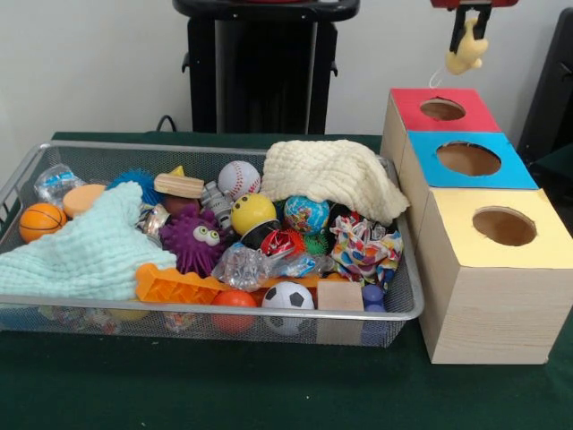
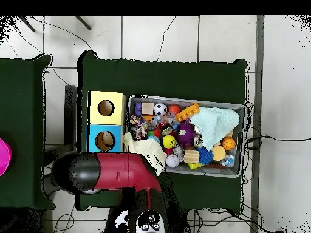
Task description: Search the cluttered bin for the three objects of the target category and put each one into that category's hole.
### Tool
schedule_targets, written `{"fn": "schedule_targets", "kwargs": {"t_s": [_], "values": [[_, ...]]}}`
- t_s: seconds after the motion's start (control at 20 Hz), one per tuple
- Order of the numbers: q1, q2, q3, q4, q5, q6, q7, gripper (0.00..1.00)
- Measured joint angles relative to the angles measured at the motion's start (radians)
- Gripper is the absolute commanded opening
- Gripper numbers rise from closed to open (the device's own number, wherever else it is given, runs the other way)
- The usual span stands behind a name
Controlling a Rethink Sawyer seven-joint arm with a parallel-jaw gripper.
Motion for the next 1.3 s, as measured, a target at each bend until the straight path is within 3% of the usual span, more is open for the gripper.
{"fn": "schedule_targets", "kwargs": {"t_s": [0.25, 0.9, 1.3], "values": [[0.006, 0.032, -0.021, 0.007, 0.018, -0.022, 0.02, 0.0], [0.043, 0.175, -0.04, 0.099, 0.084, -0.324, 0.022, 0.0], [0.085, 0.203, -0.043, 0.132, 0.148, -0.348, 0.029, 0.0]]}}
